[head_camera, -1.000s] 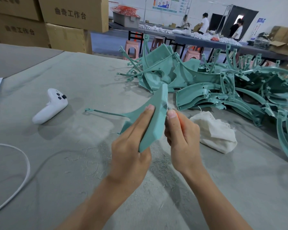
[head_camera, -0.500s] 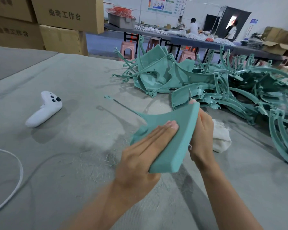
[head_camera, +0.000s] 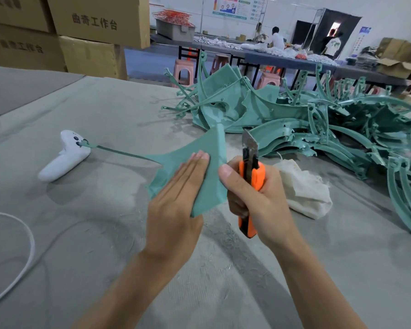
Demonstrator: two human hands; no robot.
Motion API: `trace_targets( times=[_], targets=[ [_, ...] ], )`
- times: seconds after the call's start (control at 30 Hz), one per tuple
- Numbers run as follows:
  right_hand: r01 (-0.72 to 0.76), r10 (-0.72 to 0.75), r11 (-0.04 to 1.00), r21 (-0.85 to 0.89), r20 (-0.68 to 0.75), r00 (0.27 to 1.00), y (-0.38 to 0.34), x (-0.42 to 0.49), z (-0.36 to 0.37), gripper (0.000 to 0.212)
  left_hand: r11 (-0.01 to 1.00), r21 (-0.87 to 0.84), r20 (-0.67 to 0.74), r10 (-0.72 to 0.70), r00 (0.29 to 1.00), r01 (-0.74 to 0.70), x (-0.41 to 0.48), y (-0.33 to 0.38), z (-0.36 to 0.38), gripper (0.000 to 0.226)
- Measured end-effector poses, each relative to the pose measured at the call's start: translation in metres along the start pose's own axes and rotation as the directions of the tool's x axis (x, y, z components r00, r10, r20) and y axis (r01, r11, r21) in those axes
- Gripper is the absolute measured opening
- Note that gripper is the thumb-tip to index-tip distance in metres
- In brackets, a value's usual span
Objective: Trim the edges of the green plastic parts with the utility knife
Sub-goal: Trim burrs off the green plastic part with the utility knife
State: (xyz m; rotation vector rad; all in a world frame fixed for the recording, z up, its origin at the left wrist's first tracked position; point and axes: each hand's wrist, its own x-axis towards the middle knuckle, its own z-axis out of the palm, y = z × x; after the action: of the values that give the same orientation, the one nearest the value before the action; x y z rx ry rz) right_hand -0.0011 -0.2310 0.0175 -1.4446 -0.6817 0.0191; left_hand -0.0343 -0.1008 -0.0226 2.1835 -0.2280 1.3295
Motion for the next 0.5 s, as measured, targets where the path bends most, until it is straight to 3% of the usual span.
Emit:
trace_targets(
  times=[0.2, 0.43, 0.5],
  targets=[
    [-0.022, 0.025, 0.996, 0.085, -0.031, 0.999, -0.002, 0.0, -0.003, 0.028, 1.0, -0.013, 0.01, 0.022, 1.0, -0.022, 0.0, -0.002, 0.0, 0.065],
    [-0.064, -0.01, 0.982, -0.175, -0.396, 0.918, 0.011, 0.007, -0.015, 0.014, 0.997, 0.021, -0.05, -0.079, 0.996, 0.081, 0.0, 0.0, 0.004, 0.063],
    [-0.096, 0.003, 0.977, -0.191, -0.437, 0.9, 0.011, 0.008, -0.016, 0.021, 0.997, 0.02, -0.053, -0.078, 0.996, 0.079, -0.001, 0.0, 0.005, 0.063]
  ],
)
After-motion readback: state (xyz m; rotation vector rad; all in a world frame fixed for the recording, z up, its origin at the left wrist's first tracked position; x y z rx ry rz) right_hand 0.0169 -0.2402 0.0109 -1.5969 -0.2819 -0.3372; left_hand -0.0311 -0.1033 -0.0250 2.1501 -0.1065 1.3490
